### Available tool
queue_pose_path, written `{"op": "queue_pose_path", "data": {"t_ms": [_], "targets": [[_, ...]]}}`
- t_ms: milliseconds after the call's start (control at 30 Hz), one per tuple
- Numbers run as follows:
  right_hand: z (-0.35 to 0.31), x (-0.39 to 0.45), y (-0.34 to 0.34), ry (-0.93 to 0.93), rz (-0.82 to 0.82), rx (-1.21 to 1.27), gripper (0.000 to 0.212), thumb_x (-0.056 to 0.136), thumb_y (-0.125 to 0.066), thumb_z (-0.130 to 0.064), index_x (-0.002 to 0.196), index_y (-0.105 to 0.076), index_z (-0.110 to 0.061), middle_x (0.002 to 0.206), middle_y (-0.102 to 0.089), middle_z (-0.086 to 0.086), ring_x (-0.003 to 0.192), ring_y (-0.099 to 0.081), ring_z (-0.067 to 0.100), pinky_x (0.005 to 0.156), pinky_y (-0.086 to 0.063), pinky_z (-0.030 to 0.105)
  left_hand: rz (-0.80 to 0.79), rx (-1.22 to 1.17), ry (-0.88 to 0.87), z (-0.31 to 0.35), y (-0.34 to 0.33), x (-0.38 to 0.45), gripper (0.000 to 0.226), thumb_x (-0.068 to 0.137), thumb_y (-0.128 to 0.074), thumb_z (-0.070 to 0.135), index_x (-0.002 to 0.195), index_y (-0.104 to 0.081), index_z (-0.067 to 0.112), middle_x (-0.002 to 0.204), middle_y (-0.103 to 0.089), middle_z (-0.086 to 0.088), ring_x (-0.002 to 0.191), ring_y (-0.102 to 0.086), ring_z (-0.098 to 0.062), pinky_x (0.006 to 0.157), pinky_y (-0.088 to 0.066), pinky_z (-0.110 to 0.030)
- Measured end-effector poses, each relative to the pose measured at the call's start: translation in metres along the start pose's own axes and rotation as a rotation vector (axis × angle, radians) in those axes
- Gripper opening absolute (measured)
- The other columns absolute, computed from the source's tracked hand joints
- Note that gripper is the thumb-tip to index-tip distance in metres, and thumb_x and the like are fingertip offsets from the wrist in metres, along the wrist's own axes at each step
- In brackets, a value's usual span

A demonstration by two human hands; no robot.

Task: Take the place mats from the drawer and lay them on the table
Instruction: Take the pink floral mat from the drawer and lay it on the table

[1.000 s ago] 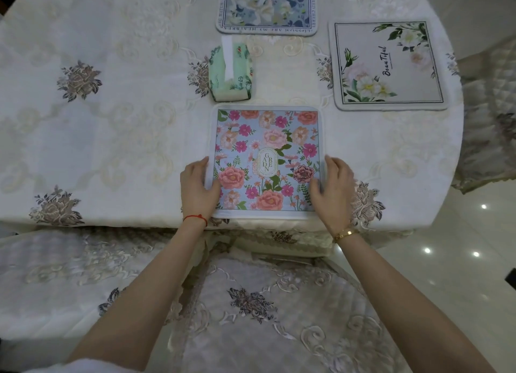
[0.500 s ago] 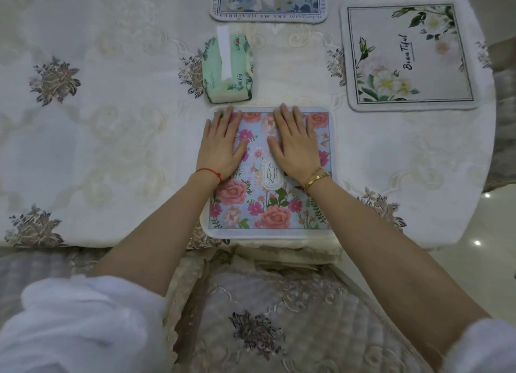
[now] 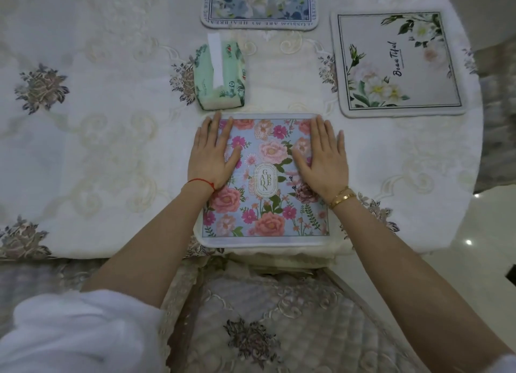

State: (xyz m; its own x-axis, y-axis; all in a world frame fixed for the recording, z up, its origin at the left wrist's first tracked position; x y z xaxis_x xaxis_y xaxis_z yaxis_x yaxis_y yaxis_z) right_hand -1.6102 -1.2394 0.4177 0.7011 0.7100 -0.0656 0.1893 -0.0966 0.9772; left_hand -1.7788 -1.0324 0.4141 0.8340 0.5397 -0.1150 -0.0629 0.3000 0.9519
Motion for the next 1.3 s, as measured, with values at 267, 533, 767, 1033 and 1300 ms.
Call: {"op": "queue_pose_path", "data": {"t_ms": [267,533,767,1033,1300], "targets": [[-0.037,-0.053,-0.005,0.131,-0.05,0.087,0.073,0.1,-0.024,-0.053,0.156,-0.002,-0.012,0.165,0.002,0.005,0.152,0.007,0.019,0.123,0.006,0.041,0.039,-0.109,0.006,0.034,0.004,-0.063,0.07,0.099,-0.02,0.052,0.154,0.005,0.018,0.163,0.01,-0.003,0.149,0.013,-0.02,0.122,0.005,-0.039],[-0.028,-0.066,-0.006,0.194,-0.088,0.006,0.078,0.1,-0.024,-0.058,0.156,0.001,-0.011,0.165,0.004,0.005,0.152,0.005,0.017,0.124,-0.005,0.043,-0.064,-0.095,0.05,0.025,-0.012,-0.095,0.084,0.094,-0.028,0.065,0.153,0.012,0.02,0.162,0.016,0.0,0.148,0.018,-0.016,0.122,0.006,-0.037],[0.003,-0.093,0.006,0.074,-0.118,0.017,0.078,0.098,-0.016,-0.062,0.156,0.007,-0.014,0.164,0.009,0.002,0.151,0.013,0.016,0.123,0.002,0.044,-0.144,-0.111,0.093,0.026,-0.003,-0.091,0.09,0.091,-0.03,0.068,0.153,0.013,0.019,0.161,0.019,-0.003,0.148,0.019,-0.02,0.122,0.006,-0.039],[-0.035,-0.133,-0.002,0.156,-0.122,0.034,0.079,0.098,-0.018,-0.061,0.156,0.003,-0.012,0.164,0.009,0.005,0.151,0.011,0.018,0.124,0.003,0.042,-0.052,0.006,0.008,0.034,-0.011,-0.158,0.077,0.099,-0.022,0.057,0.153,0.013,0.016,0.161,0.019,-0.004,0.148,0.018,-0.018,0.122,0.005,-0.039],[-0.022,-0.142,-0.002,0.175,-0.132,-0.044,0.084,0.097,-0.021,-0.065,0.155,0.005,-0.009,0.164,0.009,0.007,0.151,0.01,0.018,0.124,-0.001,0.044,-0.133,0.01,0.076,0.022,-0.017,-0.166,0.089,0.093,-0.021,0.068,0.151,0.019,0.013,0.16,0.022,-0.005,0.147,0.021,-0.016,0.122,0.006,-0.037]]}}
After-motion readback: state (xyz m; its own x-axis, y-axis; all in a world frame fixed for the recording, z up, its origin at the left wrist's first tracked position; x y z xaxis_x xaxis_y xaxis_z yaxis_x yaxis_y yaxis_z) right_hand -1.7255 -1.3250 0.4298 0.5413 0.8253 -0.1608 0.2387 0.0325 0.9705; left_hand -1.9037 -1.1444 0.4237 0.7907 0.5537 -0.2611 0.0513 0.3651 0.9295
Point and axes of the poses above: each hand's wrist, its own x-axis towards the middle knuckle, its own y-axis out of the back of the hand, z = x × y, the point moved 1 cm from there along x, towards the middle knuckle
